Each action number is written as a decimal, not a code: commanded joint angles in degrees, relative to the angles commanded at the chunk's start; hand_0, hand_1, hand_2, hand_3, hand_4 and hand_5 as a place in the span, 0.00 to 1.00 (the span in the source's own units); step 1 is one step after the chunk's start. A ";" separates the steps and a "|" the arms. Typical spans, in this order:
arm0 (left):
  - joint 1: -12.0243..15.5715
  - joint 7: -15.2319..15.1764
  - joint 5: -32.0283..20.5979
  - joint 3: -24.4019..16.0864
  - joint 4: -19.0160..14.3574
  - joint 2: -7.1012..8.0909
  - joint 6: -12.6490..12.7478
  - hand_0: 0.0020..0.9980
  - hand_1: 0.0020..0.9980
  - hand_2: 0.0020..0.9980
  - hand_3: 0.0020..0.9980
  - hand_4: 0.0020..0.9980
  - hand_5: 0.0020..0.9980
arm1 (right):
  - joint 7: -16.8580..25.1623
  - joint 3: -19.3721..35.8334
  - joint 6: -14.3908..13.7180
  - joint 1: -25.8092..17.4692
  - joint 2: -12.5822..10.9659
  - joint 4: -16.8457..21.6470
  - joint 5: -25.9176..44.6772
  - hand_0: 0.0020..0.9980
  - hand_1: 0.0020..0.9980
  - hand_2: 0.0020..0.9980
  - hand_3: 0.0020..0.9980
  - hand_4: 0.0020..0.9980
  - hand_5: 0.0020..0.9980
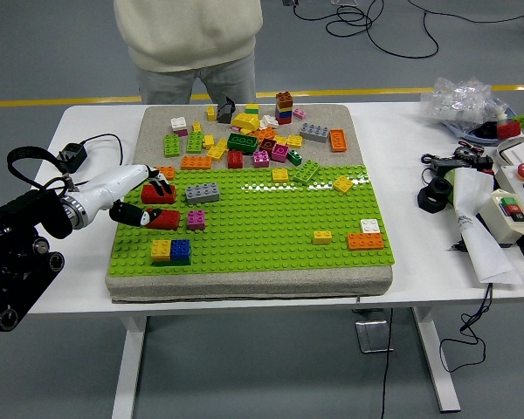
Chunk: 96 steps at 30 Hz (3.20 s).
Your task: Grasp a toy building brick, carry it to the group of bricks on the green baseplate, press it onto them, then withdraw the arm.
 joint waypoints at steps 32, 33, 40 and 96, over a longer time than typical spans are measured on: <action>-5.16 -0.86 0.98 8.05 8.10 -1.25 1.93 0.89 0.79 0.67 0.74 0.78 0.04 | -0.07 -0.45 0.03 0.23 0.01 0.00 0.20 0.77 0.72 0.77 0.77 0.97 0.70; -5.24 -0.87 1.01 8.26 8.22 -1.26 1.90 0.89 0.79 0.67 0.74 0.78 0.04 | -0.06 -0.46 0.02 0.25 0.01 0.00 0.23 0.77 0.72 0.77 0.77 0.97 0.70; -5.56 -0.82 1.10 9.07 9.10 -1.44 1.97 0.89 0.79 0.68 0.76 0.80 0.04 | -0.04 -0.52 0.00 0.25 0.08 0.00 0.38 0.77 0.71 0.77 0.77 0.97 0.70; -5.96 -1.01 0.71 10.20 12.59 -2.46 5.41 0.85 0.70 0.54 0.53 0.58 0.00 | 0.04 -0.69 -0.08 0.25 0.18 0.00 0.71 0.77 0.72 0.77 0.77 0.97 0.70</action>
